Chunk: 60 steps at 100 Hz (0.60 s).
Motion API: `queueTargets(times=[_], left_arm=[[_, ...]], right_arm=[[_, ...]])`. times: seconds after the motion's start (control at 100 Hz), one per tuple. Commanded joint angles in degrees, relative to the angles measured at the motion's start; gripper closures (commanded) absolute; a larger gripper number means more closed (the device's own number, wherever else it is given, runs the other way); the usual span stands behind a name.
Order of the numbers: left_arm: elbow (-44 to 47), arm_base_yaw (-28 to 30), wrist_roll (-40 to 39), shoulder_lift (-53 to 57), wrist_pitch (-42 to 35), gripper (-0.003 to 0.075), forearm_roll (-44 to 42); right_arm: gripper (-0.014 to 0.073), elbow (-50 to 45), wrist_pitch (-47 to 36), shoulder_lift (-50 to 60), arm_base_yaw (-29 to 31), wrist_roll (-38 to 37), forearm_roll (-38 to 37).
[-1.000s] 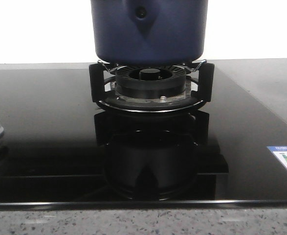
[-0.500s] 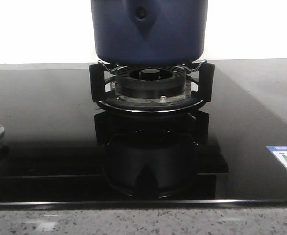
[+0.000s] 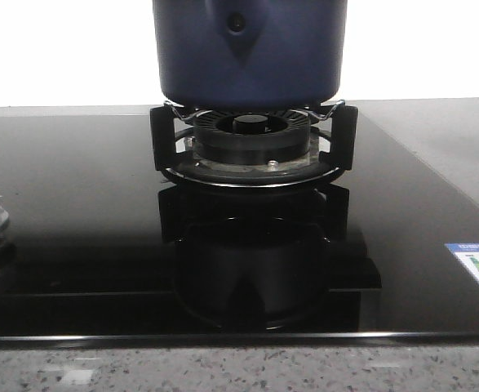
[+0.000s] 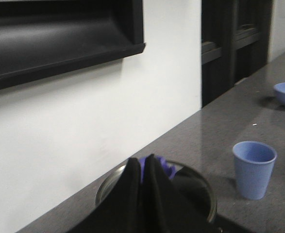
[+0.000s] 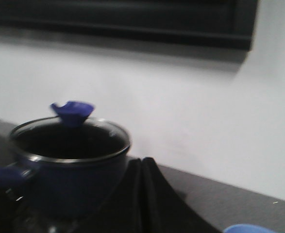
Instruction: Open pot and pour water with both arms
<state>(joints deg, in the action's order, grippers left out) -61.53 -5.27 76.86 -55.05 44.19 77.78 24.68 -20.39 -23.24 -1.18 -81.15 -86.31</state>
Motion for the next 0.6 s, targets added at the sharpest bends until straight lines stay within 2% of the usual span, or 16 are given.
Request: queueTargets(times=[0.0, 0.07, 0.2, 0.36, 0.59], left_arm=[[5.1, 0.2, -0.8, 6.6, -6.4, 0.0741, 1.8], [11.3, 0.0, -0.8, 11.6, -11.8, 0.0741, 1.8], [21.8, 0.0, -0.8, 20.2, -17.1, 0.0741, 1.8], [31.0, 0.0, -0.8, 27.1, -18.2, 0.0741, 4.5], [35.2, 0.0, -0.8, 30.1, -18.0, 0.0741, 5.1]], right_arm=[[0.0658, 0.8, -6.2, -0.2, -0.5, -12.2, -11.8], [0.0658, 0.8, -10.9, -0.2, -0.5, -21.4, -21.4], [0.0658, 0.3, -17.8, -0.2, -0.5, -22.1, -21.4], [0.0658, 0.3, -19.4, -0.2, -0.5, -22.1, -21.4], [0.0658, 0.3, -19.3, -0.2, -0.5, -22.1, -21.4]])
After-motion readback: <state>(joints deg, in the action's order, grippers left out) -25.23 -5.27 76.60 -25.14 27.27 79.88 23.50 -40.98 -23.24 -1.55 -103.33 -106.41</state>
